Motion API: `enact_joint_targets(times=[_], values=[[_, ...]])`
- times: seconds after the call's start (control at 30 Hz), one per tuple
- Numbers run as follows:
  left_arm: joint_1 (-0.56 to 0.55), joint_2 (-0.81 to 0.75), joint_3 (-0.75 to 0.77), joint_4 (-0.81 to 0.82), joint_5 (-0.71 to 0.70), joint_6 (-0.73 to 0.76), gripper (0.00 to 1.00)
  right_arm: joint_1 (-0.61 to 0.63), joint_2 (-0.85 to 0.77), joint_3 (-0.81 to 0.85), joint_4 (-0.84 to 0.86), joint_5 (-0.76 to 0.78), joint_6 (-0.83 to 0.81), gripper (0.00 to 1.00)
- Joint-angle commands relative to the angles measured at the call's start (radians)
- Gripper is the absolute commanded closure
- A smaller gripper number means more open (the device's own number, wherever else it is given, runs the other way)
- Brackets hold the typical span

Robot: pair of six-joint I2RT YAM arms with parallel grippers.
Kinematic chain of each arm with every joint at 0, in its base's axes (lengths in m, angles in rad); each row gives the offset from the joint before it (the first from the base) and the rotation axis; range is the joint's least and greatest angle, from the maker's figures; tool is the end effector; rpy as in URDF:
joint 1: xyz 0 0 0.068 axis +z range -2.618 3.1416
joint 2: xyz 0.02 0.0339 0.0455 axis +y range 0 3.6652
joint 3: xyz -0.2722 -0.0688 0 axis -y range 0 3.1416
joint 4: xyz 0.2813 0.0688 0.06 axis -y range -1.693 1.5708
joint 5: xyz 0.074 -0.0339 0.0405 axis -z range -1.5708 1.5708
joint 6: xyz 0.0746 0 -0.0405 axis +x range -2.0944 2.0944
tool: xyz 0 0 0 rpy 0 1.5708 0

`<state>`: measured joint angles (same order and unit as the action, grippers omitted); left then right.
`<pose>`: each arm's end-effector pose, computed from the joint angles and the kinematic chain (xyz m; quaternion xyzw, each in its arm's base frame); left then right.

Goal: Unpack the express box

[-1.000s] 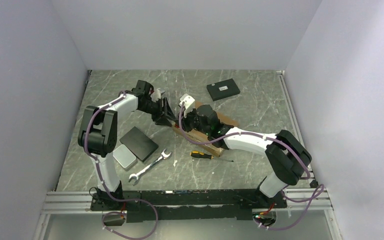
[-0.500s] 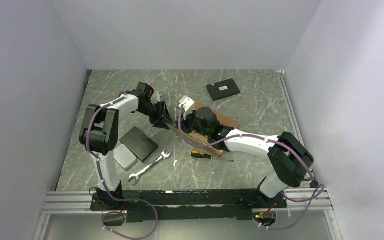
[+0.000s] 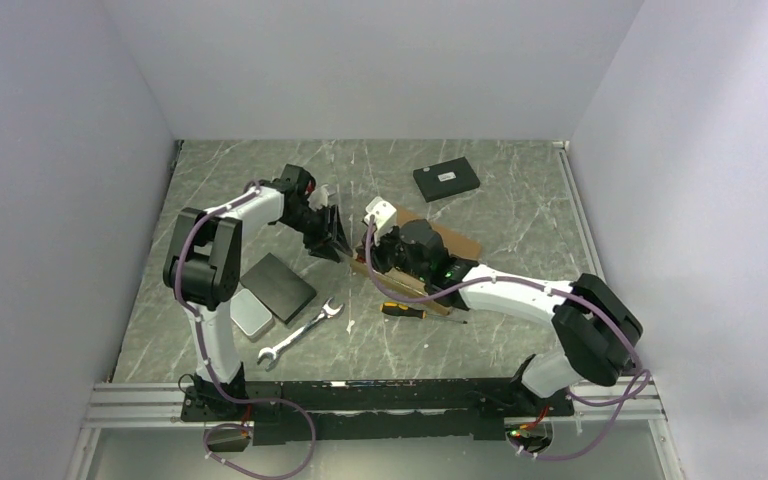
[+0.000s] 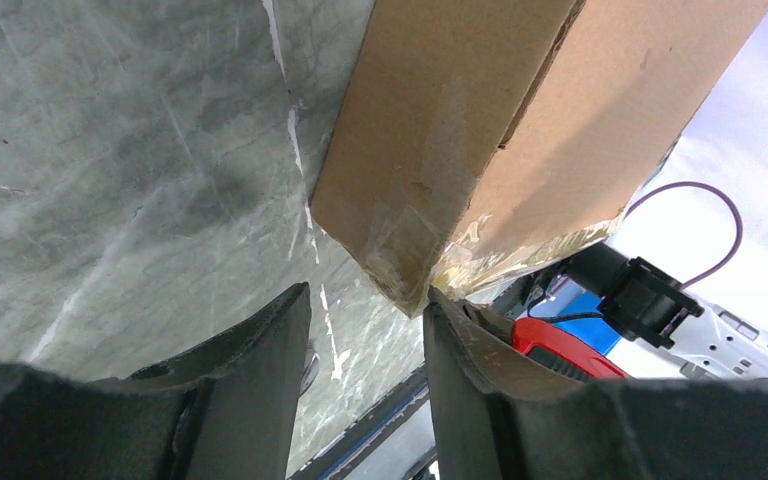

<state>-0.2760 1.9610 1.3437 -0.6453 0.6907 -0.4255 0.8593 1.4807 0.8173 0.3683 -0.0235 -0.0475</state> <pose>0.3984 -0.1622 0.1260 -0.0176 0.9311 -0.3638 0.0207 0.2574 0.3013 0.2154 -0.3582 0.7191 0.2438 0.5433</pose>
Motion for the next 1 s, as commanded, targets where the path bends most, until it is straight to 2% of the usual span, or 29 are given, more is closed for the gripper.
enact_joint_targets(times=[0.0,0.37,0.67,0.83,0.97], values=[[0.0,0.04,0.028,-0.039,-0.166,0.071,0.51,0.001,-0.07,-0.026,-0.052,0.017,-0.017,1.0],[-0.01,0.1,0.089,-0.089,-0.242,0.108,0.5,-0.005,-0.128,-0.067,-0.111,0.0,-0.038,1.0],[-0.011,0.087,0.107,-0.091,-0.273,0.115,0.49,-0.025,-0.212,-0.144,-0.136,0.02,-0.019,1.0],[-0.011,0.07,0.101,-0.081,-0.252,0.121,0.47,-0.047,-0.207,-0.164,-0.102,0.012,-0.017,1.0],[-0.01,-0.011,0.092,-0.057,-0.168,0.116,0.4,-0.054,-0.144,-0.139,-0.042,-0.009,-0.025,1.0]])
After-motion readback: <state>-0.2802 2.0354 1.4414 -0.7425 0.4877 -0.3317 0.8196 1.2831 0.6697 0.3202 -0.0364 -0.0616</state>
